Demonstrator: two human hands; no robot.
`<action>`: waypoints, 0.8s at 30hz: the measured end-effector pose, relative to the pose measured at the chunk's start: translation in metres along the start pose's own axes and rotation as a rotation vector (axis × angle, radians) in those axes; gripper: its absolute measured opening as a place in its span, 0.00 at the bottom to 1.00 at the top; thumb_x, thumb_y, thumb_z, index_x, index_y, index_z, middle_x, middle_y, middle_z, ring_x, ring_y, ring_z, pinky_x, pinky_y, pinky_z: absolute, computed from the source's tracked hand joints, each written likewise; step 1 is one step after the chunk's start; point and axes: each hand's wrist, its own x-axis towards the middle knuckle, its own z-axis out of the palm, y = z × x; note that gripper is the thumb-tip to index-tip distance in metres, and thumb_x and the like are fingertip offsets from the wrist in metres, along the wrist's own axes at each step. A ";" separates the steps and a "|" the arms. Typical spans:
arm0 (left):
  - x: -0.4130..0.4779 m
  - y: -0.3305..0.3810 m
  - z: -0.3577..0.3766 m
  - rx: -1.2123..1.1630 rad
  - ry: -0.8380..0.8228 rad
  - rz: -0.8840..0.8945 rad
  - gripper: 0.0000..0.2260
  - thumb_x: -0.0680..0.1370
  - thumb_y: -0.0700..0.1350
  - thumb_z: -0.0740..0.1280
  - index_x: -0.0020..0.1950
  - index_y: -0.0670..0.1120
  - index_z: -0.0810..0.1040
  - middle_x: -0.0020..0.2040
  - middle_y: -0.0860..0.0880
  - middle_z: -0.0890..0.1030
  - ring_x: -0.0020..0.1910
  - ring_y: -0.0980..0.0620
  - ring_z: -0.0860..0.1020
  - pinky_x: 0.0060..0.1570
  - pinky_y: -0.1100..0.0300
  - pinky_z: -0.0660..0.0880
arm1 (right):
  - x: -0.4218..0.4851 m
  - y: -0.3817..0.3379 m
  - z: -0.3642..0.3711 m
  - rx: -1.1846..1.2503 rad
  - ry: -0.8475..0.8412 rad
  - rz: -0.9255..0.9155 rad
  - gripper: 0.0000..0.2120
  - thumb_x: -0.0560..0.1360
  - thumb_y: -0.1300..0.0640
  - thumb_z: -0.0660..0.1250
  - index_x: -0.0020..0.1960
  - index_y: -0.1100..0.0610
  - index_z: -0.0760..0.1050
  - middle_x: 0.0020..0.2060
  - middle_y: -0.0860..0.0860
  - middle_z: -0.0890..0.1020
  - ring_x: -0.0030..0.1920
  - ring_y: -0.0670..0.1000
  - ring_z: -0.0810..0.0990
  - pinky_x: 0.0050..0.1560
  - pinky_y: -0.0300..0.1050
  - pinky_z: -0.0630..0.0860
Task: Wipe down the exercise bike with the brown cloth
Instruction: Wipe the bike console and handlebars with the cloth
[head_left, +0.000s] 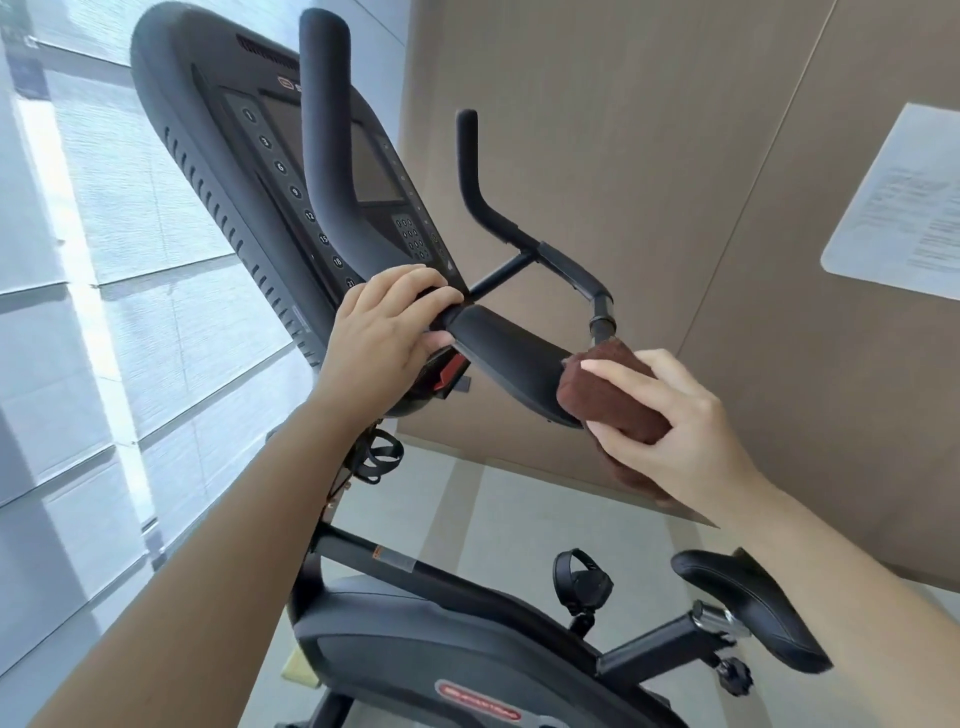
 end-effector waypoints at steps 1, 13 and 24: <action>0.001 0.000 0.000 -0.001 -0.004 0.001 0.17 0.76 0.52 0.58 0.58 0.45 0.77 0.58 0.46 0.78 0.62 0.45 0.71 0.57 0.48 0.67 | 0.003 0.000 -0.002 0.094 -0.012 0.055 0.22 0.69 0.61 0.72 0.59 0.44 0.75 0.53 0.47 0.77 0.51 0.40 0.75 0.48 0.26 0.69; 0.003 0.013 0.003 0.007 -0.043 -0.067 0.27 0.71 0.61 0.61 0.55 0.40 0.78 0.57 0.42 0.77 0.61 0.39 0.72 0.59 0.41 0.69 | 0.075 0.004 0.004 -0.008 -0.001 0.023 0.26 0.68 0.51 0.72 0.65 0.43 0.71 0.54 0.48 0.75 0.52 0.47 0.74 0.53 0.34 0.66; 0.003 0.012 0.003 0.031 -0.044 -0.068 0.29 0.73 0.64 0.57 0.55 0.39 0.78 0.56 0.43 0.78 0.60 0.41 0.72 0.60 0.47 0.69 | 0.080 0.009 0.011 0.260 -0.369 0.004 0.25 0.70 0.45 0.67 0.65 0.34 0.66 0.60 0.43 0.71 0.58 0.41 0.70 0.52 0.25 0.62</action>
